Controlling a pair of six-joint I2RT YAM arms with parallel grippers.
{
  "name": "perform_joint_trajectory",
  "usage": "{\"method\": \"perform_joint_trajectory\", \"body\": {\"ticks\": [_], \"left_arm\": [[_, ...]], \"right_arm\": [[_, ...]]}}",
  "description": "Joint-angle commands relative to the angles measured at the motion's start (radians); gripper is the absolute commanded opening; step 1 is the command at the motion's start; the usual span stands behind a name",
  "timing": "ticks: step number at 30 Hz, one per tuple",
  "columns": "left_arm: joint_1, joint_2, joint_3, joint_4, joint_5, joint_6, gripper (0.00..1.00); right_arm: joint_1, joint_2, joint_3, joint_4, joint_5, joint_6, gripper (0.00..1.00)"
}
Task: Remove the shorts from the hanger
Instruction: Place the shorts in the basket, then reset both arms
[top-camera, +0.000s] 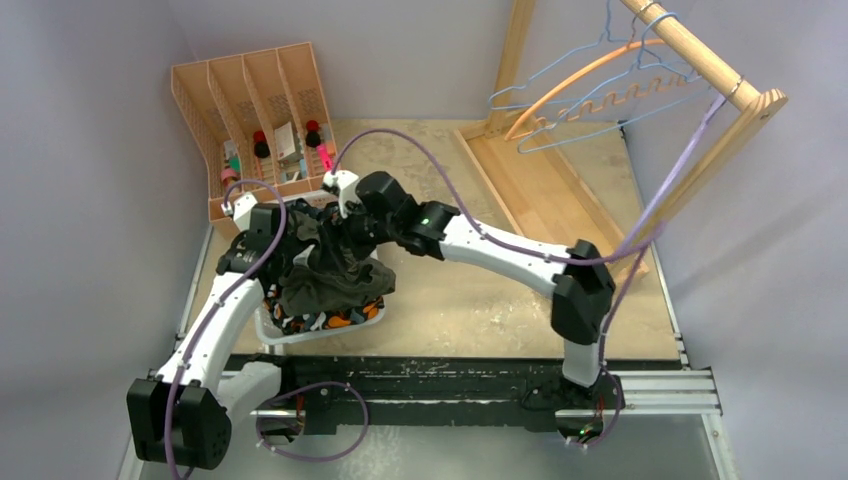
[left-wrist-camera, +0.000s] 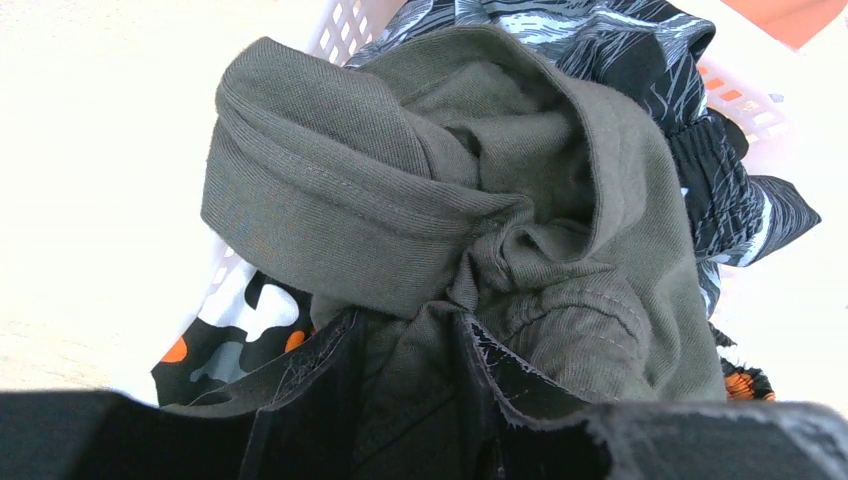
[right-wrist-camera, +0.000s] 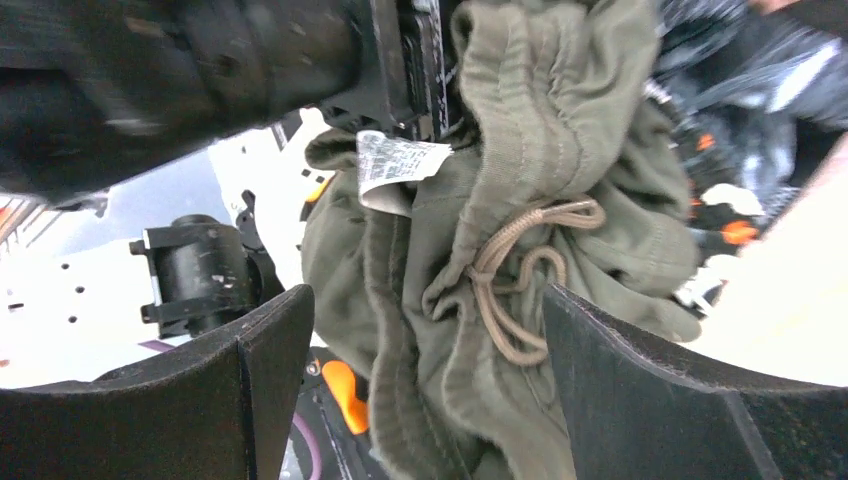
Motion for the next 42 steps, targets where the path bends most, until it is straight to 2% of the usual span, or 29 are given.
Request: {"method": "perform_joint_trajectory", "body": {"ticks": [1, 3, 6, 10, 12, 15, 20, 23, 25, 28, 31, 37, 40, 42], "left_arm": [[0.005, 0.026, -0.001, -0.02, -0.009, -0.006, 0.35], [0.006, 0.032, 0.006, -0.021, -0.019, 0.002, 0.35], [0.006, 0.043, 0.004, -0.016, -0.02, 0.003, 0.35], [0.006, 0.034, -0.012, 0.003, -0.024, 0.003, 0.35], [0.006, 0.04, -0.016, 0.01, -0.017, 0.006, 0.35], [0.006, 0.068, -0.016, 0.015, 0.005, 0.012, 0.34], [0.006, 0.089, 0.003, 0.015, 0.037, 0.045, 0.34], [0.006, 0.089, 0.022, 0.008, 0.045, 0.057, 0.38], [0.006, 0.089, 0.04, -0.008, 0.04, 0.062, 0.41], [0.006, 0.078, 0.079, -0.042, 0.006, 0.074, 0.47], [0.006, 0.06, 0.152, -0.091, -0.052, 0.079, 0.57], [0.006, -0.001, 0.335, -0.156, -0.138, 0.076, 0.74], [0.006, -0.036, 0.412, -0.185, -0.196, 0.076, 0.77], [0.006, -0.048, 0.468, -0.209, -0.236, 0.076, 0.79]], "right_arm": [[0.0, -0.157, 0.009, -0.073, 0.201, -0.05, 0.85], [0.0, -0.22, -0.086, -0.045, 0.23, -0.022, 0.84], [0.001, -0.284, -0.211, -0.026, 0.257, 0.018, 0.74], [0.0, -0.316, -0.318, 0.012, 0.234, 0.046, 0.48], [0.0, -0.303, -0.347, 0.053, 0.16, 0.045, 0.41], [0.005, -0.223, -0.29, 0.067, 0.059, 0.041, 0.34], [0.016, -0.027, -0.094, 0.074, -0.051, 0.02, 0.35], [0.029, 0.103, 0.023, 0.047, -0.095, 0.022, 0.34], [0.036, 0.148, 0.063, 0.007, -0.045, 0.039, 0.31], [0.037, 0.101, 0.056, -0.03, 0.071, 0.028, 0.35], [0.037, 0.007, 0.077, -0.084, 0.207, -0.022, 0.4], [0.037, -0.196, 0.054, -0.084, 0.362, -0.111, 0.65], [0.037, -0.28, 0.014, -0.066, 0.446, -0.133, 0.74], [0.037, -0.323, -0.004, -0.054, 0.526, -0.155, 0.75]]}}
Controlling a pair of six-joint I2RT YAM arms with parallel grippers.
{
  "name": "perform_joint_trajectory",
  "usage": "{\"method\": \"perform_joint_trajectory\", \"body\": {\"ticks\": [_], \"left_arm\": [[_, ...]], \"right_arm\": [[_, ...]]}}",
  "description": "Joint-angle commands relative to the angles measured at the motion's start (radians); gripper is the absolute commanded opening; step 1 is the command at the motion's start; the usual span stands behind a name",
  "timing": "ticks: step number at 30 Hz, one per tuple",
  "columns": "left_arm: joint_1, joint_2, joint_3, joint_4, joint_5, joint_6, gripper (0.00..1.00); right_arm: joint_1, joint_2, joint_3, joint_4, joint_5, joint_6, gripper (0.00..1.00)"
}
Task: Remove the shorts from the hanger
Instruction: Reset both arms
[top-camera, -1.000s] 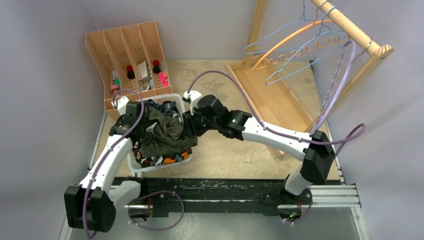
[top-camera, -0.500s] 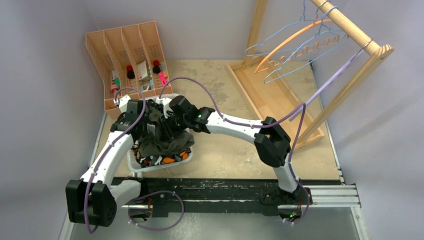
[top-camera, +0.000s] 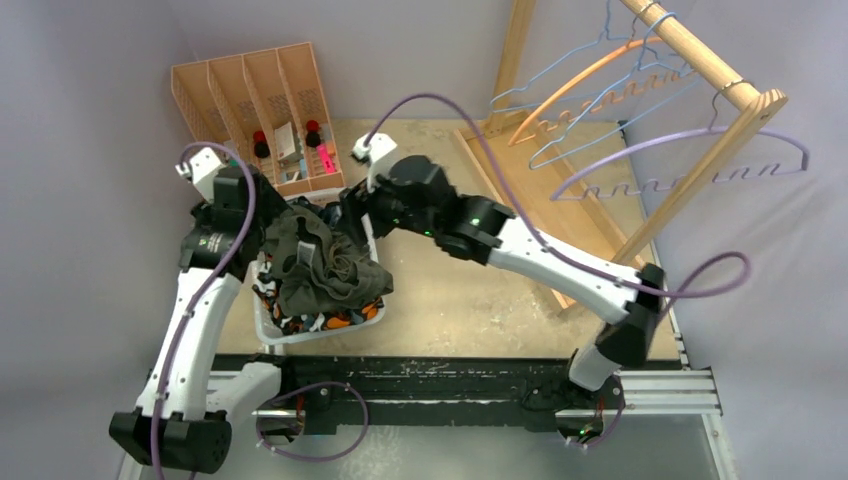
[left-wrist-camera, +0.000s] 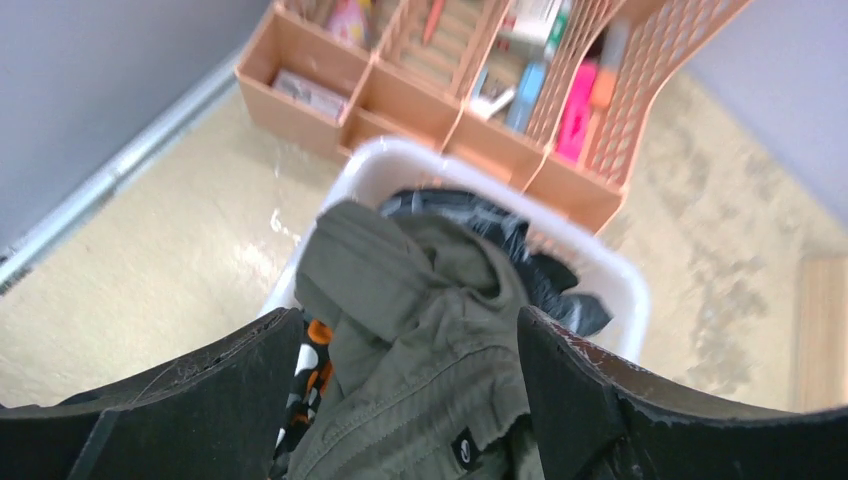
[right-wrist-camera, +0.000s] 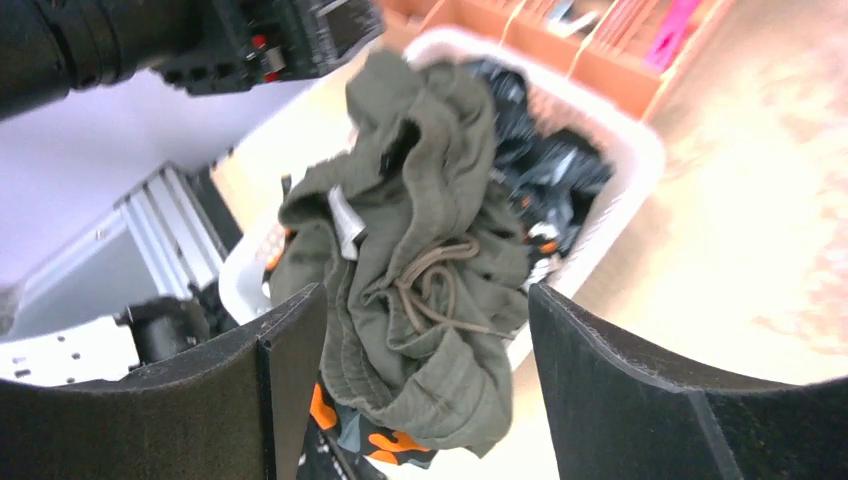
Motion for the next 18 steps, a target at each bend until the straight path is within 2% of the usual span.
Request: {"method": "perform_joint_trajectory", "body": {"ticks": [1, 7, 14, 18], "left_arm": [[0.0, -0.05, 0.151, -0.063, -0.134, 0.018, 0.79], [0.0, -0.048, 0.306, -0.136, -0.248, 0.076, 0.82], [0.0, -0.066, 0.38, -0.129, -0.272, 0.143, 0.84], [0.0, -0.073, 0.389, -0.113, -0.245, 0.165, 0.85]], "right_arm": [[0.0, -0.123, -0.037, 0.044, 0.23, -0.073, 0.76], [-0.001, -0.251, -0.153, 0.13, 0.415, -0.084, 0.8], [-0.001, -0.395, -0.328, 0.3, 0.387, -0.075, 0.83], [0.0, -0.43, -0.35, 0.301, 0.376, -0.072, 0.86]]}}
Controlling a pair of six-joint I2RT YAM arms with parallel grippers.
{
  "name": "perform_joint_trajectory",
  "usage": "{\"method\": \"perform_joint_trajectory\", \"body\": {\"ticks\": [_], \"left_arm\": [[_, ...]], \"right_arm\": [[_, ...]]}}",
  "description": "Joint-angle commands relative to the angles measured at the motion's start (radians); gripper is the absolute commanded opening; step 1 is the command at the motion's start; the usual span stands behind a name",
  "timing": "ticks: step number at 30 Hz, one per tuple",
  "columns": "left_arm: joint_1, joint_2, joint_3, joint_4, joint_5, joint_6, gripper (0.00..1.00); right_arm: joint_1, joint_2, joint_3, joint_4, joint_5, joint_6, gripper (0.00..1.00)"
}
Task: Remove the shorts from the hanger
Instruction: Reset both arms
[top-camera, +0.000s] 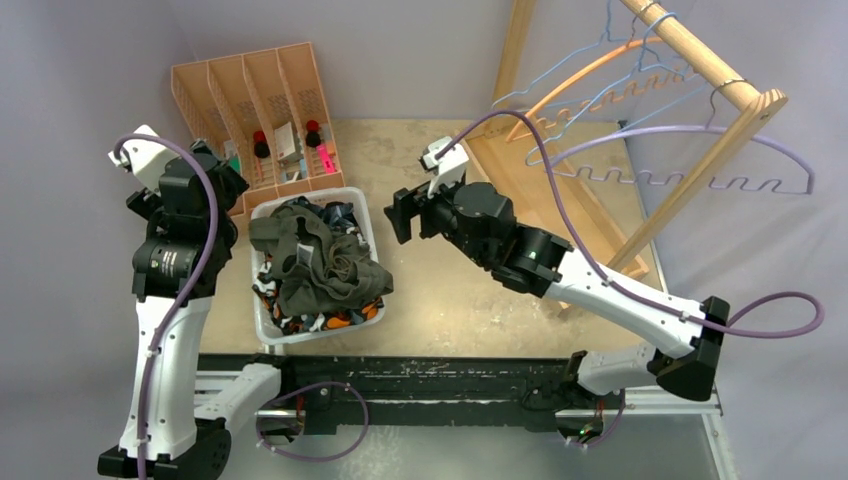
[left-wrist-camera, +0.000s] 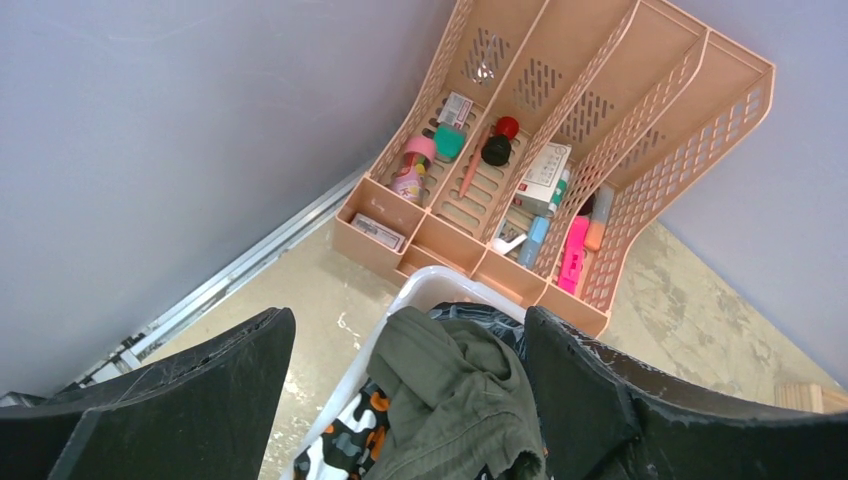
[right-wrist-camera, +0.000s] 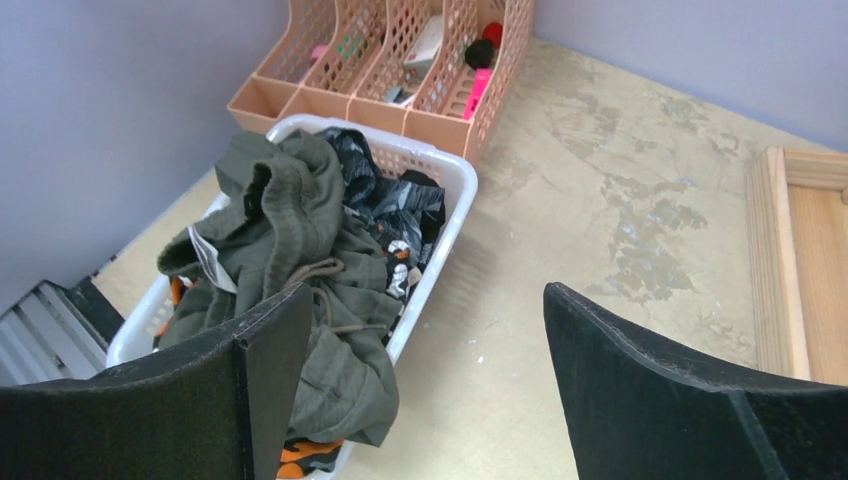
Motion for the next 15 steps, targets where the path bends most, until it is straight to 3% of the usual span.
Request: {"method": "perform_joint_trajectory", "body": {"ticks": [1, 4, 8, 15], "left_arm": [[0.0, -0.01, 0.041, 0.026, 0.013, 0.066, 0.85], [0.0, -0.001, 0.04, 0.031, 0.041, 0.062, 0.85], [0.0, -0.001, 0.036, 0.041, 0.068, 0.05, 0.86], [0.0, 0.004, 0.023, 0.034, 0.046, 0.031, 0.87]], "right_arm": [[-0.001, -0.064, 0.001, 0.103, 0.023, -0.002, 0.87], [-0.001, -0.077, 0.003, 0.087, 0.092, 0.019, 0.88], [-0.003, -0.096, 0.01, 0.064, 0.233, 0.04, 0.99], [-0.007, -0.093, 0.032, 0.029, 0.229, 0.033, 0.99]]}}
